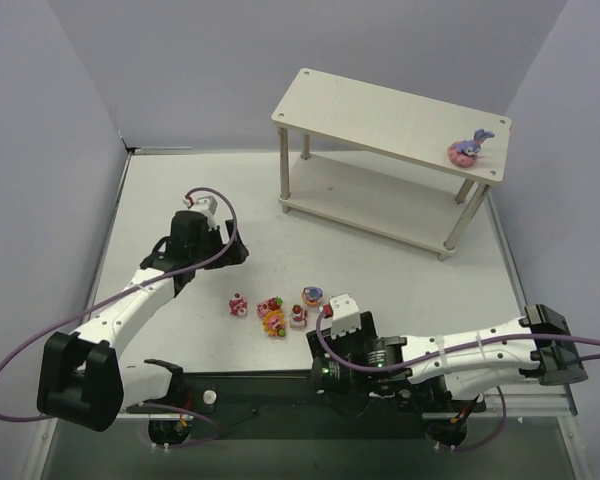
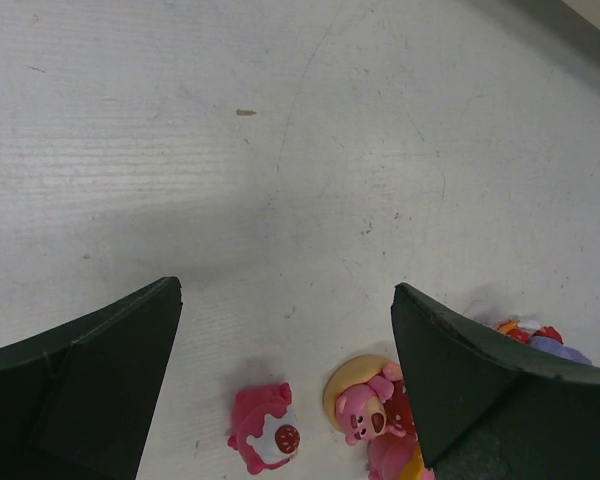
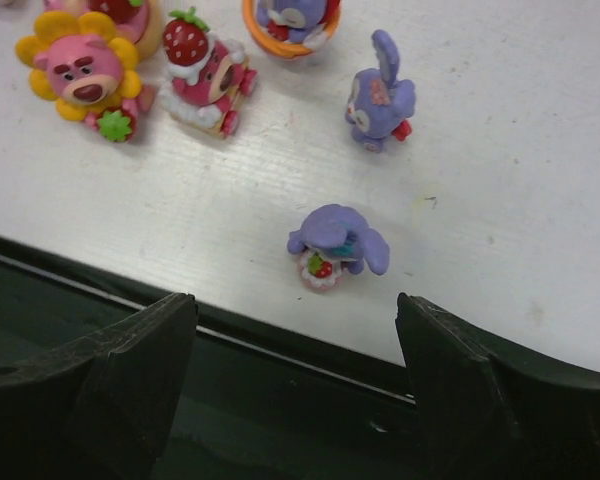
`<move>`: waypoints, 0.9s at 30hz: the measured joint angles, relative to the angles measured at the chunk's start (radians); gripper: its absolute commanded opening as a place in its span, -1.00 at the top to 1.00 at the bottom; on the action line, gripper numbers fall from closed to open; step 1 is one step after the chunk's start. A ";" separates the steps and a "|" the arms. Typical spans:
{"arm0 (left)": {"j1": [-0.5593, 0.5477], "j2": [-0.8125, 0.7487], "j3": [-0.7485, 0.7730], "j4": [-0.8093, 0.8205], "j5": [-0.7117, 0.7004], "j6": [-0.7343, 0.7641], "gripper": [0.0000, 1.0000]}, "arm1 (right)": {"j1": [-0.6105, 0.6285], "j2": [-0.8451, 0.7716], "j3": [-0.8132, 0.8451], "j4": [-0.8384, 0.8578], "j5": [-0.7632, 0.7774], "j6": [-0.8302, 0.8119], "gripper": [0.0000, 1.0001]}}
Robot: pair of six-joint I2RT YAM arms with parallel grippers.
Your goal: Place and organize the plastic toys onto the shelf
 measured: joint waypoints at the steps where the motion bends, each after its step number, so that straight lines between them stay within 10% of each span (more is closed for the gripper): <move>1: 0.000 -0.018 0.001 -0.021 -0.001 0.000 -0.92 | 0.016 0.021 0.004 -0.024 0.038 0.053 -0.65; 16: 0.000 -0.193 0.029 -0.172 0.018 -0.008 -0.92 | 0.135 0.166 -0.021 -0.241 0.263 0.655 -0.61; 27: 0.005 -0.218 0.029 -0.180 0.061 -0.018 -0.92 | 0.094 0.250 -0.108 -0.126 0.259 0.700 -0.57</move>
